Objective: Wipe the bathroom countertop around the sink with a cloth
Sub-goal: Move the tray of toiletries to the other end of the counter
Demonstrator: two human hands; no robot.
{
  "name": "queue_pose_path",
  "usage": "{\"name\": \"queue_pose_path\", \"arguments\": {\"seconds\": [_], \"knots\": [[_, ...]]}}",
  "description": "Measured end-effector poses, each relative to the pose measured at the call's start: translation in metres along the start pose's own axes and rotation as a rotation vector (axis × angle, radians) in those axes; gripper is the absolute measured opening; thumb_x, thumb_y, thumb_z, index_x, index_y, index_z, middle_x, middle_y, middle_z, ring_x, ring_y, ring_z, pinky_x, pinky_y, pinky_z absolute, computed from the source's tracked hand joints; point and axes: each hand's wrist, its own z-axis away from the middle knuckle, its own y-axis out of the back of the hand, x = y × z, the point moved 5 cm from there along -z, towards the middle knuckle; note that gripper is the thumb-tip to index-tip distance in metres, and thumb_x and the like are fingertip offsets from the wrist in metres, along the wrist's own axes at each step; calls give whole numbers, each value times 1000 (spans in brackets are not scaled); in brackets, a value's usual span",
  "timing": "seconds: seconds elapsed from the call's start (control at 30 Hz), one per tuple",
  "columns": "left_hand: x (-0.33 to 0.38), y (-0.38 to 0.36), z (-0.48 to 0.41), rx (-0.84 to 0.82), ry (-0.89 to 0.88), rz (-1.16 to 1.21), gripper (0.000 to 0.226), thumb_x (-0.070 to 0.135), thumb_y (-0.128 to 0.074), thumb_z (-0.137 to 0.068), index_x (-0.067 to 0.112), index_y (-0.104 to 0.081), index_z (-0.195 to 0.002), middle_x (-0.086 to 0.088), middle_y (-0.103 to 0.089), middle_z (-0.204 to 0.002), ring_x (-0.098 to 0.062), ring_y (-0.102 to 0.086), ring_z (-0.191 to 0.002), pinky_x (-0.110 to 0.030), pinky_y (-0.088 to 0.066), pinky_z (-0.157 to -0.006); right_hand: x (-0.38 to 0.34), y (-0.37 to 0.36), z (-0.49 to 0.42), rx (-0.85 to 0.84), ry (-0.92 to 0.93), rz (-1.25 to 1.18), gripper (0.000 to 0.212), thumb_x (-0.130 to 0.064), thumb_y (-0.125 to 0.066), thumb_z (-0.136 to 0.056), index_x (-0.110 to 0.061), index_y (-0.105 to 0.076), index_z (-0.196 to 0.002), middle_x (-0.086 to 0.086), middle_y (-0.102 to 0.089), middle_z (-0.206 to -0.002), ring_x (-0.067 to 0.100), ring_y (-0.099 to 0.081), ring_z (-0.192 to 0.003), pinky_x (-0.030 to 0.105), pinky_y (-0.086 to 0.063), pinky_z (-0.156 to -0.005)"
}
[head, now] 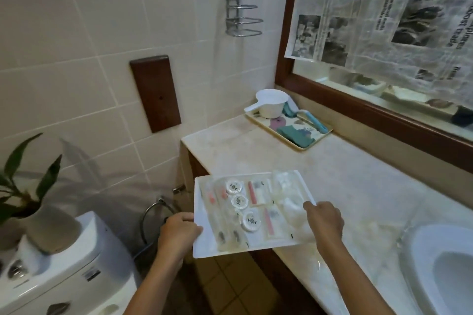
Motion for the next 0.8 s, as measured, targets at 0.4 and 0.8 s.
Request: {"name": "queue_pose_path", "arguments": {"seconds": [0.4,0.8], "knots": [[24,3,-155,119,164,65,23,1,-62,-83,23,-67,-87,4,-68,-84,-20,-67,-79,-47,-59,-76,-129,-145,-117,-161,87,134,39,-29,-56,-83,-5,-60,-113,17,-50,-116,35,-43,-110,40,-41,-85],[38,-23,-273,98,220,162,10,2,-61,-70,9,-67,-71,-3,-71,-64,-22,-67,-61,-37,-58,-62,-210,-244,-213,-234,111,443,51,-36,-54,-81,-11,-50,-126,11,-42,-132,32,-37,-123,41,-33,-95]]}}
